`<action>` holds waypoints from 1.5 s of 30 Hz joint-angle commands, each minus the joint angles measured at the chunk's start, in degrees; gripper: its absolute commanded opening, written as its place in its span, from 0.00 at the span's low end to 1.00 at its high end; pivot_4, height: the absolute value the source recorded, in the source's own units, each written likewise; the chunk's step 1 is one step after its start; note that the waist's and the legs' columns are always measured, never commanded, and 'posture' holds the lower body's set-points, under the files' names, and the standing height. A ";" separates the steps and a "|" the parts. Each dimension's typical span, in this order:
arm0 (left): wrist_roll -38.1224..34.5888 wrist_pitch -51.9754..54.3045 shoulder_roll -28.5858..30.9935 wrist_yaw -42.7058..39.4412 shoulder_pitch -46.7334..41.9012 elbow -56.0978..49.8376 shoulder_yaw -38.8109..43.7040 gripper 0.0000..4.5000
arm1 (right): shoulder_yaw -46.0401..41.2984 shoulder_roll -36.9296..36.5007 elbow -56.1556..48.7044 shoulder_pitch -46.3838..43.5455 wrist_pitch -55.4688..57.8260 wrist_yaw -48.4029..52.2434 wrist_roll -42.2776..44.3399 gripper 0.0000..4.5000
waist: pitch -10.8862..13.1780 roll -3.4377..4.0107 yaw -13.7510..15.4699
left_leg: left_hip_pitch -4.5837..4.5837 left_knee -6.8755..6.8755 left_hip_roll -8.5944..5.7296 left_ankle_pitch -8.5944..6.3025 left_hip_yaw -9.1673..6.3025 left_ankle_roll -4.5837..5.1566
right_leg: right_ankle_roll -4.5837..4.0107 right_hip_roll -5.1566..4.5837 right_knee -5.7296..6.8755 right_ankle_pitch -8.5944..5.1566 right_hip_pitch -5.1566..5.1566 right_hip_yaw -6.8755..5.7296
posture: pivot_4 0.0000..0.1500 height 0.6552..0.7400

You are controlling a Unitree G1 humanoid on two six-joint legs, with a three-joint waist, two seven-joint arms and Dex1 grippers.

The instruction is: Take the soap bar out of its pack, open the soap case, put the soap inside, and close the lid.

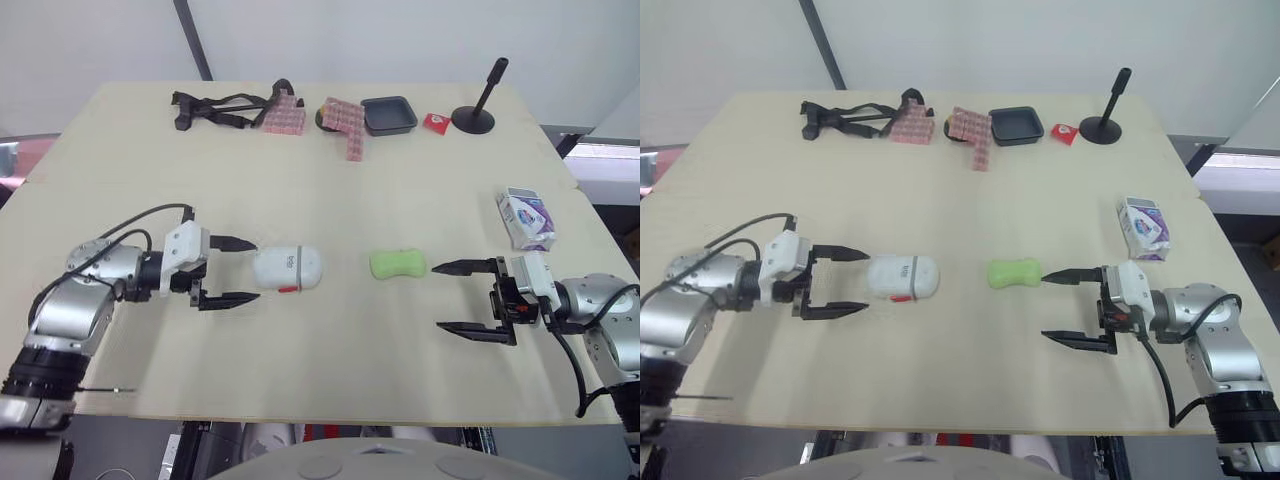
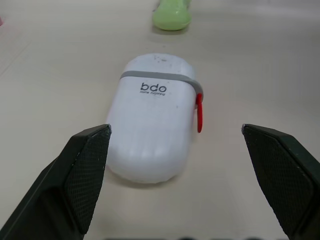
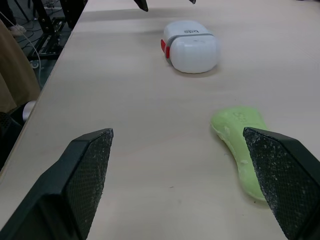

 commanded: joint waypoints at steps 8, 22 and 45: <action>4.31 -1.97 -2.70 -4.51 -9.34 9.36 -5.78 1.00 | -1.60 -1.41 -1.29 1.73 -0.56 -1.66 0.30 0.99 | -0.01 -0.01 1.09 | -0.06 0.01 0.00 -0.01 0.00 0.01 | 0.00 0.00 0.01 0.00 0.00 0.01 | 1.00 1.00; 10.83 -6.73 -8.93 -1.08 -13.20 14.86 -10.63 1.00 | -2.26 -2.10 -1.74 3.37 -1.16 -3.71 0.27 0.99 | -0.01 -0.02 1.67 | -0.18 0.08 0.01 -0.02 -0.01 0.02 | 0.01 -0.01 -0.01 0.00 0.01 -0.01 | 1.00 1.00; 11.12 -8.50 -9.40 -0.80 -14.75 16.92 -9.18 1.00 | -1.90 -2.89 -0.59 3.09 -1.52 -3.61 -0.05 0.99 | -0.01 -0.02 1.70 | -0.19 0.10 0.02 -0.02 -0.01 0.03 | 0.01 -0.03 -0.02 0.00 0.01 -0.05 | 1.00 1.00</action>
